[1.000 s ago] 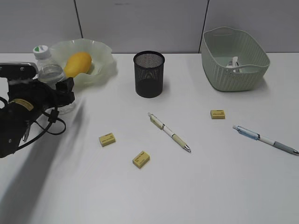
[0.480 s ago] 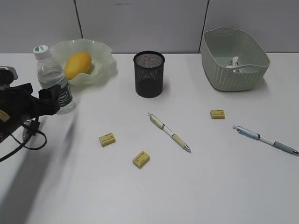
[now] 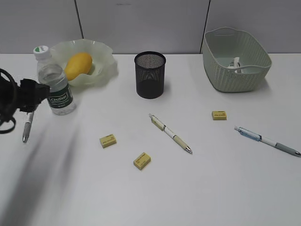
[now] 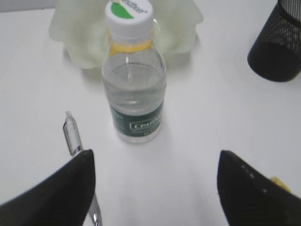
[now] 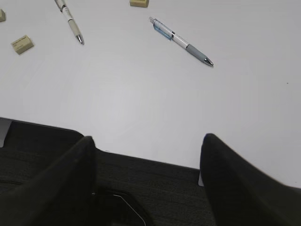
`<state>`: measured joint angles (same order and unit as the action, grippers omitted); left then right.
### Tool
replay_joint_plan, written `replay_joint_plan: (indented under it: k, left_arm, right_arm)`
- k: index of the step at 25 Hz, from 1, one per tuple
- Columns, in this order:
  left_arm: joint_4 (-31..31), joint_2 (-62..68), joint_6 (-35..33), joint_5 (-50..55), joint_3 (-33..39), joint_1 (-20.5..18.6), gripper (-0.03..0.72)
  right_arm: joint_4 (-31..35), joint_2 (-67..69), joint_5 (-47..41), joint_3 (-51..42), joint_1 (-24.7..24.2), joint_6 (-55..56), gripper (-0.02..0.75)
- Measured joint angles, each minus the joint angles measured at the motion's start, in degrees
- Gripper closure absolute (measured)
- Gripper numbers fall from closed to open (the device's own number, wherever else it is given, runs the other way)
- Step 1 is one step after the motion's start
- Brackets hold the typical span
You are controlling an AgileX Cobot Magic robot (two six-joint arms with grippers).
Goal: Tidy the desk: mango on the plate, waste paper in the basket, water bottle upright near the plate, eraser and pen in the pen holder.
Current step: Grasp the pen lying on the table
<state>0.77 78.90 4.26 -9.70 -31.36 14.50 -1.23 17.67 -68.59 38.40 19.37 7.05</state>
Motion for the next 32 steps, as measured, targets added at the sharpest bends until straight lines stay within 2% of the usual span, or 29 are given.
replay_joint_plan:
  k: [5, 9, 14, 17, 24, 32]
  left_arm:
    - [-0.77, -9.4, 0.0, 34.06, -11.58, 0.0, 0.085]
    - [-0.77, -12.76, 0.0, 57.19, -20.2, 0.0, 0.1]
    - [-0.77, -16.6, 0.0, 75.21, -24.16, 0.0, 0.116]
    - [-0.77, -19.78, 0.0, 78.69, -24.16, 0.0, 0.132]
    - [-0.77, -30.3, 0.0, 79.24, -23.27, 0.0, 0.144]
    - [1.04, -44.8, 0.0, 79.46, -10.68, 0.0, 0.144]
  right_arm:
    - [0.0, 0.0, 0.0, 0.0, 0.0, 0.0, 0.195]
    - [0.0, 0.0, 0.0, 0.0, 0.0, 0.0, 0.195]
    - [0.0, 0.0, 0.0, 0.0, 0.0, 0.0, 0.195]
    - [0.0, 0.0, 0.0, 0.0, 0.0, 0.0, 0.195]
    - [0.0, 0.0, 0.0, 0.0, 0.0, -0.01, 0.195]
    - [0.0, 0.0, 0.0, 0.0, 0.0, -0.01, 0.195]
